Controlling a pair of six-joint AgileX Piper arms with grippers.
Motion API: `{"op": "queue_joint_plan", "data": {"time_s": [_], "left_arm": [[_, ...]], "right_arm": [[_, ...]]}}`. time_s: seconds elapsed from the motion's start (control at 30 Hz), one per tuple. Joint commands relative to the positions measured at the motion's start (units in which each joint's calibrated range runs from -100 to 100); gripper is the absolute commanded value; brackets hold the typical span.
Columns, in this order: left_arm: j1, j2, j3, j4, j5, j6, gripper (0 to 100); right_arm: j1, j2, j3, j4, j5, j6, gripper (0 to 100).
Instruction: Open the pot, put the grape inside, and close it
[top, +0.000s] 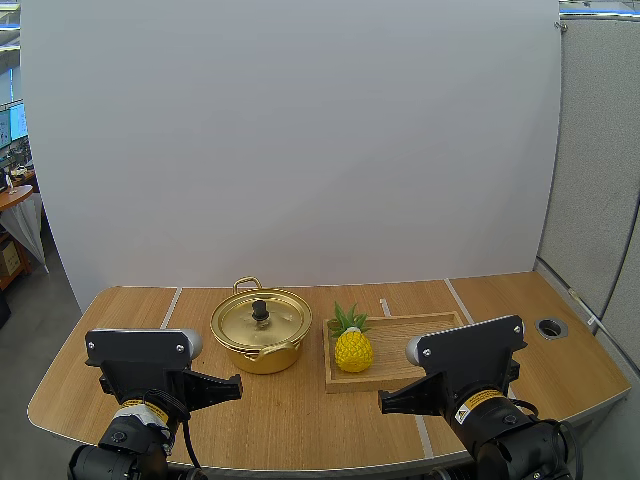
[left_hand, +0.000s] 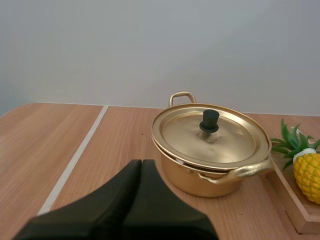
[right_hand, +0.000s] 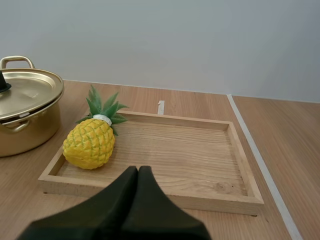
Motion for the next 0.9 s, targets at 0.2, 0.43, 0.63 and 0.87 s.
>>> {"op": "queue_joint_plan", "data": {"time_s": [0.2,0.43,0.63,0.87], "left_arm": [[-0.18,-0.24,0.04,0.41,-1.26,-0.64,0],[-0.18,-0.24,0.04,0.41,-1.26,-0.64,0],[-0.18,-0.24,0.04,0.41,-1.26,-0.64,0],[-0.18,-0.24,0.04,0.41,-1.26,-0.64,0]], "right_arm": [[-0.20,-0.33,0.00,0.24,0.03,-0.11,0],[-0.20,-0.33,0.00,0.24,0.03,-0.11,0],[-0.20,-0.33,0.00,0.24,0.03,-0.11,0],[-0.20,-0.33,0.00,0.24,0.03,-0.11,0]]}}
